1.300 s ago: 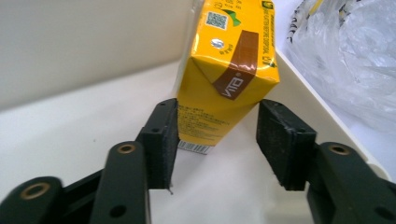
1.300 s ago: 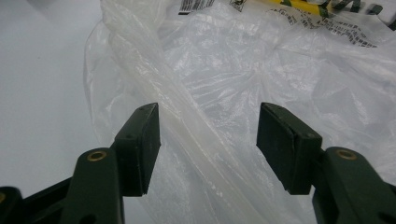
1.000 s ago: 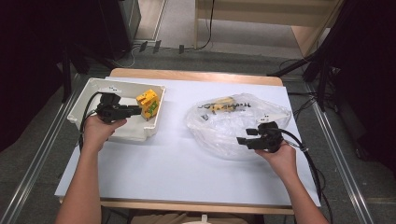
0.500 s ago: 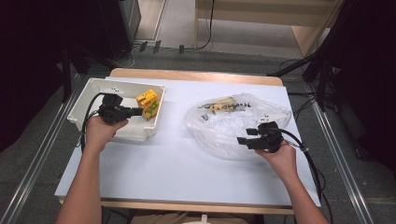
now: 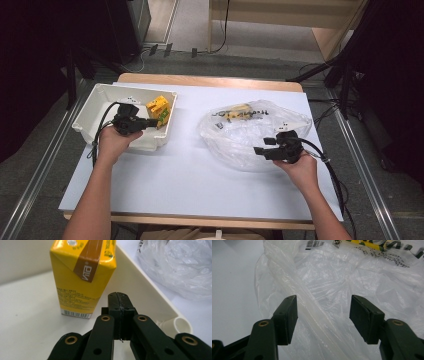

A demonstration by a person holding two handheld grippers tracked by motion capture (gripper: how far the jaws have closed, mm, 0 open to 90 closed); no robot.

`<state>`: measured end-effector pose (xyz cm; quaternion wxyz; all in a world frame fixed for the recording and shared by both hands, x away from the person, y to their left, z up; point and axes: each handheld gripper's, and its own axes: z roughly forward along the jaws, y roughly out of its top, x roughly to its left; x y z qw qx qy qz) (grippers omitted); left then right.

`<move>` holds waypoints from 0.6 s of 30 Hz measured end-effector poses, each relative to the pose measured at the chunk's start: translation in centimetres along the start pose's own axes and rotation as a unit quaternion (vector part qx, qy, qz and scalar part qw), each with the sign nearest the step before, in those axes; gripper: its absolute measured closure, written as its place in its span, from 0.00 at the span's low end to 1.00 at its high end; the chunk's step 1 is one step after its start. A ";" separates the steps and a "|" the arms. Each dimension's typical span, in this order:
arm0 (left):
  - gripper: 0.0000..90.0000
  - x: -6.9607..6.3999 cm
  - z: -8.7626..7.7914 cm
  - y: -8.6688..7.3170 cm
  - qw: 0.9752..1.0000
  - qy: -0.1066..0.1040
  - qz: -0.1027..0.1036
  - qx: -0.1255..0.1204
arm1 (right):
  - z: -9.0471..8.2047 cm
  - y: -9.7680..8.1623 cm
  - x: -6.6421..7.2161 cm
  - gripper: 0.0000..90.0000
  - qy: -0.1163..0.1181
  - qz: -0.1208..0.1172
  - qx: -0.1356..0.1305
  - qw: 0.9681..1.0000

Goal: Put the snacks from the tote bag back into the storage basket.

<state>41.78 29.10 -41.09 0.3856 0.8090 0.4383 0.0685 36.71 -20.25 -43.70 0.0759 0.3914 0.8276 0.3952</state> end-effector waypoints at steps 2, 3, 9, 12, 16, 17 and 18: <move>1.00 0.1 0.3 0.0 1.000 0.003 -0.003 0.004 | 0.0 0.0 0.0 0.45 0.000 0.000 0.001 1.000; 1.00 0.1 0.4 -0.1 1.000 0.005 -0.005 0.006 | 0.0 0.0 0.0 0.45 0.000 -0.001 0.000 1.000; 1.00 0.4 1.0 -0.3 1.000 0.012 -0.006 0.006 | 0.1 0.0 0.1 0.45 0.001 0.002 0.002 1.000; 1.00 0.5 1.4 -0.4 1.000 0.012 -0.006 0.013 | 0.1 0.0 0.1 0.45 0.001 0.002 0.002 1.000; 1.00 0.6 1.7 -0.4 1.000 0.012 -0.004 0.016 | 0.0 0.0 0.1 0.45 0.000 0.001 0.003 1.000; 1.00 0.7 1.8 -0.4 1.000 0.013 -0.004 0.017 | 0.1 0.0 0.1 0.45 0.000 0.001 0.003 1.000; 1.00 0.7 1.8 -0.4 1.000 0.014 -0.003 0.019 | 0.1 0.0 0.1 0.45 0.000 0.001 0.003 1.000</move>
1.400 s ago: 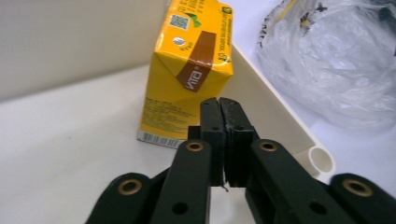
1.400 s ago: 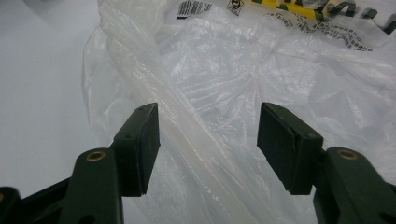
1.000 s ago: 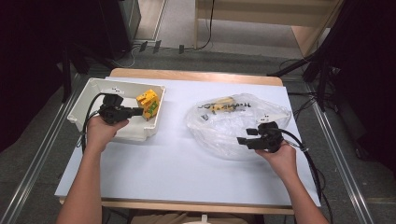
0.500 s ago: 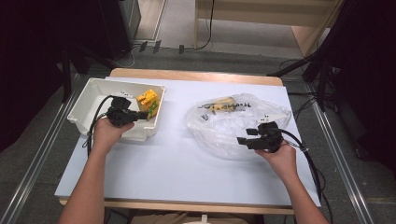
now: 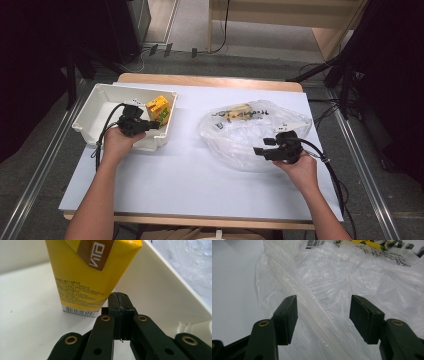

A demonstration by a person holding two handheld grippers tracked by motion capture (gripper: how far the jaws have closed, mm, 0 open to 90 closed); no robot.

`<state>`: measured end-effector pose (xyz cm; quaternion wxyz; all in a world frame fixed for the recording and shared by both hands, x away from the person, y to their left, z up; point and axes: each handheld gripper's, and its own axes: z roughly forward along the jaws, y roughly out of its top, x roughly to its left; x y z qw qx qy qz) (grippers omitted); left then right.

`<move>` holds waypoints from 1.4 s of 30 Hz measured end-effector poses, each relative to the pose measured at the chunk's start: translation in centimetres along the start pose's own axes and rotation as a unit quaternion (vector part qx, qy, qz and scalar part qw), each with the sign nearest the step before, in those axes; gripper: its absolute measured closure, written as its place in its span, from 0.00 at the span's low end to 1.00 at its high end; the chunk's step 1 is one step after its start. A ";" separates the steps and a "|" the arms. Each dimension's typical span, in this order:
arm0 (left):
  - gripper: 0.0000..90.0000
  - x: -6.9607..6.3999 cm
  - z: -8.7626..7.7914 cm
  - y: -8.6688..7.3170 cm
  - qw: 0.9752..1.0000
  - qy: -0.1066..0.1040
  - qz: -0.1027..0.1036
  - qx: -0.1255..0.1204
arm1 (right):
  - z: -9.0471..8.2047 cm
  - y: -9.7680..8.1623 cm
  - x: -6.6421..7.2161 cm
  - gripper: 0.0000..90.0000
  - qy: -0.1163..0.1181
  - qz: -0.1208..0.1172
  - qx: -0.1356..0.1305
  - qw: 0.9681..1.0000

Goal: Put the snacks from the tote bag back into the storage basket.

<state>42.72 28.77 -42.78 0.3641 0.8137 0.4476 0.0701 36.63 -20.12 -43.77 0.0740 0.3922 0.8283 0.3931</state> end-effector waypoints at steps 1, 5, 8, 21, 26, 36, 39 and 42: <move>1.00 0.0 0.0 0.0 1.000 0.002 -0.001 -0.002 | 0.0 0.0 0.0 0.45 0.000 -0.001 0.000 1.000; 1.00 0.4 0.1 -0.1 1.000 0.001 -0.011 -0.004 | 0.0 -0.1 0.0 0.45 -0.002 -0.003 0.000 1.000; 1.00 0.7 0.2 -0.1 1.000 0.004 -0.013 -0.006 | -0.1 -0.1 0.1 0.45 -0.003 -0.002 0.002 1.000; 1.00 1.7 0.6 0.0 0.999 0.017 -0.045 -0.018 | -0.3 -0.1 0.4 0.46 -0.004 -0.005 -0.008 1.000; 1.00 2.1 0.8 0.0 0.998 0.024 -0.053 -0.019 | -0.3 -0.2 0.6 0.46 -0.005 -0.008 -0.007 1.000; 1.00 2.5 1.2 0.6 0.997 0.034 -0.061 -0.018 | -0.3 -0.3 0.8 0.46 -0.007 -0.009 -0.006 1.000; 1.00 2.7 1.3 0.7 0.997 0.035 -0.063 -0.018 | -0.3 -0.4 0.8 0.46 -0.007 -0.007 -0.003 1.000; 1.00 2.8 1.5 0.8 0.997 0.037 -0.066 -0.019 | -0.3 -0.4 0.9 0.46 -0.007 -0.008 -0.003 1.000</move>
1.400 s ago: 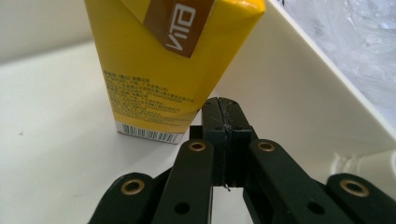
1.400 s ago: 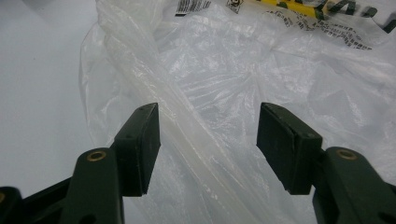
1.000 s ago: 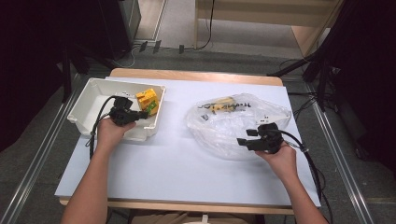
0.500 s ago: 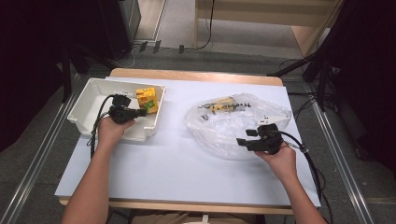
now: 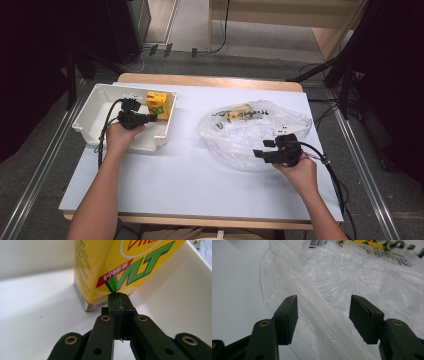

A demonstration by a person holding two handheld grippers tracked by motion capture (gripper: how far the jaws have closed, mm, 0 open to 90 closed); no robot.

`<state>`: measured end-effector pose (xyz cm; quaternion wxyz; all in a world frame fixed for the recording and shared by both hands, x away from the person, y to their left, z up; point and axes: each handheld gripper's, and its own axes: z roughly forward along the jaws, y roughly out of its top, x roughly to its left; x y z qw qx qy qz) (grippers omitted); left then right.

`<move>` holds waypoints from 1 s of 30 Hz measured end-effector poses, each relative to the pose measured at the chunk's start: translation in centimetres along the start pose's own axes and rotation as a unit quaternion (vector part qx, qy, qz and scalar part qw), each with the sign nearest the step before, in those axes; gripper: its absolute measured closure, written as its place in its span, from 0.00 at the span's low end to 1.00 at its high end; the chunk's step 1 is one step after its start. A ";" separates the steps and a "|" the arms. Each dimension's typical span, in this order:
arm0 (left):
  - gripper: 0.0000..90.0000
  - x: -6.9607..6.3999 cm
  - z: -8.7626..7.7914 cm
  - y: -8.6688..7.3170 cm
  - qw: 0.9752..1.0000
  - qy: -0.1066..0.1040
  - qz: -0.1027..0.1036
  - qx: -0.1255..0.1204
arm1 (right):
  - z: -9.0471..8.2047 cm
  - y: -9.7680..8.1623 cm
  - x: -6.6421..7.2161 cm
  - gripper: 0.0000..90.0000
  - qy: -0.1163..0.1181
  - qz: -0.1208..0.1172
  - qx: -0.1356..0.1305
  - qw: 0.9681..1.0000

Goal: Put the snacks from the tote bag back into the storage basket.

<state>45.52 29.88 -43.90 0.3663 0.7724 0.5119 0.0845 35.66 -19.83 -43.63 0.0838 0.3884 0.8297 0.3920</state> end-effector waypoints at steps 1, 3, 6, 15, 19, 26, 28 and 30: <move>1.00 0.0 0.0 0.0 1.000 0.000 0.000 -0.001 | 0.0 0.0 0.0 0.46 0.000 -0.001 -0.001 1.000; 1.00 0.1 0.1 0.0 1.000 -0.002 0.000 0.002 | 0.0 -0.1 0.0 0.46 -0.001 -0.001 0.000 1.000; 1.00 0.2 0.3 0.0 1.000 -0.002 0.000 0.003 | 0.0 -0.1 0.0 0.46 -0.002 -0.002 -0.001 1.000; 1.00 0.3 0.5 0.1 1.000 -0.006 -0.003 0.005 | -0.2 -0.3 0.0 0.46 -0.003 0.002 -0.002 1.000; 1.00 0.2 0.8 0.1 1.000 -0.006 -0.001 0.007 | -0.2 -0.3 0.0 0.46 -0.003 0.002 -0.001 1.000; 1.00 -0.1 1.2 0.4 1.000 -0.013 0.000 0.012 | -0.3 -0.4 0.0 0.46 -0.004 0.002 -0.001 1.000; 1.00 -0.1 1.2 0.5 1.000 -0.016 -0.003 0.011 | -0.4 -0.4 0.0 0.46 -0.005 0.005 -0.001 1.000; 1.00 0.0 1.2 0.5 1.000 -0.019 -0.004 0.011 | -0.4 -0.4 0.0 0.46 -0.004 0.005 -0.001 1.000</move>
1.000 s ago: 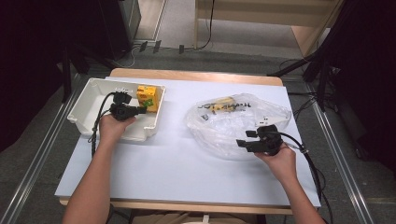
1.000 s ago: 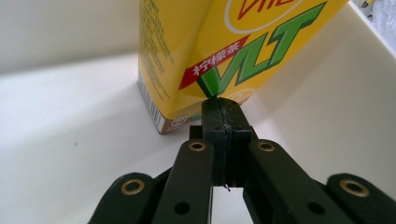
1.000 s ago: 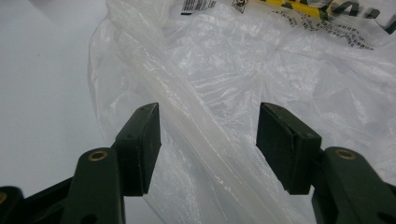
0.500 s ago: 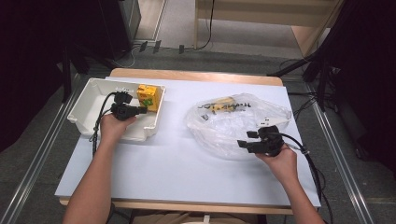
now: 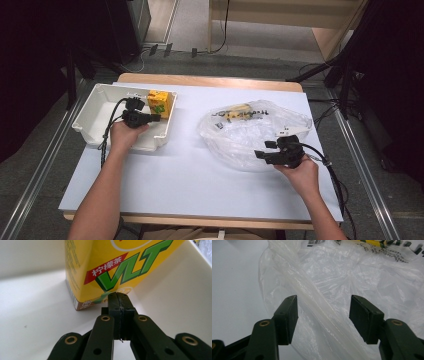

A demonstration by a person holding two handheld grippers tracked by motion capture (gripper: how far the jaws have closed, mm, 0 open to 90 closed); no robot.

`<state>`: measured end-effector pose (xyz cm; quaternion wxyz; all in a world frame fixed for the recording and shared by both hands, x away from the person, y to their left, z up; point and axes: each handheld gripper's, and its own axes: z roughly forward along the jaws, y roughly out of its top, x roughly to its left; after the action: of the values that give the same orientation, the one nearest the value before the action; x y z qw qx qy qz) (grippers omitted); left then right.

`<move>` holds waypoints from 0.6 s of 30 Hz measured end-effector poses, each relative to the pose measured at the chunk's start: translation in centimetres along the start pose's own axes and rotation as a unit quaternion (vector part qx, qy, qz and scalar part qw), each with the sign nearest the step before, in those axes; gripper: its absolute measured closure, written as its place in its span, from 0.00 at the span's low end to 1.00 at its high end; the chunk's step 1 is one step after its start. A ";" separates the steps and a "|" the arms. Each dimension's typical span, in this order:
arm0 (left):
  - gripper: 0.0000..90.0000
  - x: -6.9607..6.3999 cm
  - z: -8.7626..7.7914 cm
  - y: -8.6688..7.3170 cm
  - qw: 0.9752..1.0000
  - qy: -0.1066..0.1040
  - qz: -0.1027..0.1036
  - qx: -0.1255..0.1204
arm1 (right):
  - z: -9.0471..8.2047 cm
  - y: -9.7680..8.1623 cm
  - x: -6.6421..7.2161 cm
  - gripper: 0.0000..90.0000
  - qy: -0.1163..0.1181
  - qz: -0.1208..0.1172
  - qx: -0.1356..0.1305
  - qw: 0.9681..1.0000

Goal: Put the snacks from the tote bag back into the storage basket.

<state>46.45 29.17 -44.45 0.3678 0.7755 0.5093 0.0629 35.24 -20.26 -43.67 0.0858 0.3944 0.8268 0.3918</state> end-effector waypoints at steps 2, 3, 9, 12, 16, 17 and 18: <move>1.00 0.0 -0.1 0.0 1.000 -0.003 -0.002 0.001 | 0.0 0.0 -0.1 0.46 0.000 0.001 -0.002 1.000; 0.99 0.0 -0.1 0.0 1.000 -0.004 -0.003 0.000 | 0.0 -0.1 -0.1 0.46 0.000 0.002 -0.002 1.000; 0.94 -0.6 -1.2 0.0 1.000 -0.012 0.000 0.003 | -0.2 -0.1 -0.2 0.46 0.000 0.004 -0.003 1.000; 0.88 -0.8 -1.7 0.0 1.000 -0.031 -0.004 0.005 | -0.1 -0.2 -0.2 0.46 0.002 0.004 -0.002 1.000; 0.77 -0.9 -2.3 0.0 0.999 -0.045 -0.005 0.005 | -0.1 -0.2 -0.1 0.46 0.003 0.004 -0.001 1.000; 0.74 -0.9 -2.4 0.1 0.999 -0.047 -0.005 0.005 | -0.1 -0.2 -0.1 0.46 0.003 0.004 -0.001 1.000; 0.72 -1.0 -2.6 0.1 0.999 -0.048 -0.005 0.003 | -0.1 -0.2 -0.1 0.46 0.004 0.004 -0.001 1.000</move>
<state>44.84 29.67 -42.24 0.3896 0.7764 0.4949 0.0218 35.18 -20.47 -43.74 0.0818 0.3960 0.8253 0.3941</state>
